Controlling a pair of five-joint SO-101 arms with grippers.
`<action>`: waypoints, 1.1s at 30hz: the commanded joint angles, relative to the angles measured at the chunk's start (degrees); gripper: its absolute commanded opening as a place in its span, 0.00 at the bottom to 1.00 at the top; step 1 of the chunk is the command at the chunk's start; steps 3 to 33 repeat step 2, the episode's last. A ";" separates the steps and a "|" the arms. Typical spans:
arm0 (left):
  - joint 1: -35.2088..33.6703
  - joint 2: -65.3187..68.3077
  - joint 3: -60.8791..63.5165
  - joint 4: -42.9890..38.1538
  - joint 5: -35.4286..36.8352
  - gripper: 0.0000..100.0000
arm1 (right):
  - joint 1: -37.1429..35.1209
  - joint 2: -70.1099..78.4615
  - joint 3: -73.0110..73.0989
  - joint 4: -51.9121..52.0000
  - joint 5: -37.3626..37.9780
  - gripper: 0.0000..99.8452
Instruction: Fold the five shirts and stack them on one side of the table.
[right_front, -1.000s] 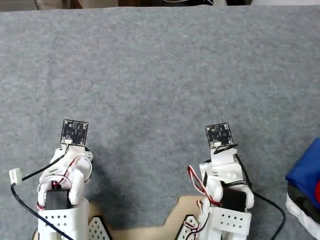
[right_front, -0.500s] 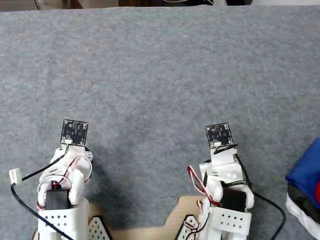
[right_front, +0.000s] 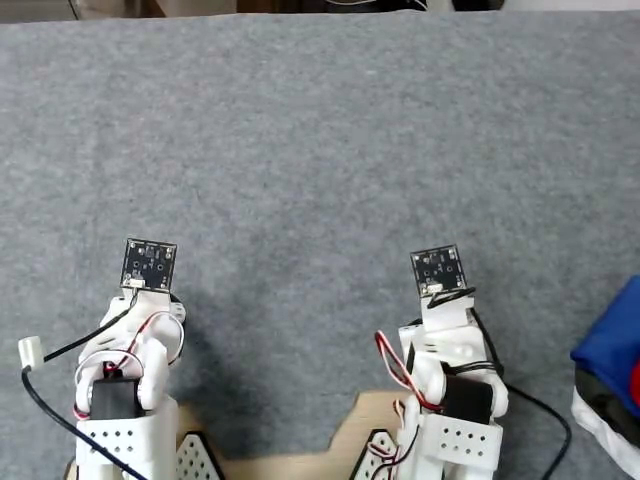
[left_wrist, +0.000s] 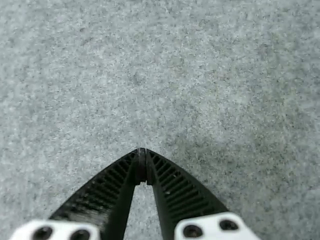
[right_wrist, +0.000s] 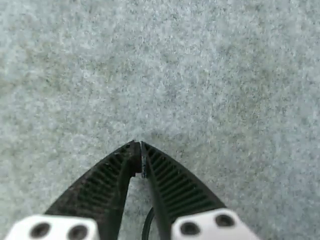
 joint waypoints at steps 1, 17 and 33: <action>0.62 -0.13 0.62 0.35 -0.26 0.02 | -0.57 -2.59 -0.04 0.35 -0.09 0.01; 0.62 -0.13 0.62 0.35 -0.26 0.02 | -0.57 -2.59 -0.04 0.35 -0.09 0.01; 0.62 -0.13 0.62 0.35 -0.26 0.02 | -0.57 -2.59 -0.04 0.35 -0.09 0.01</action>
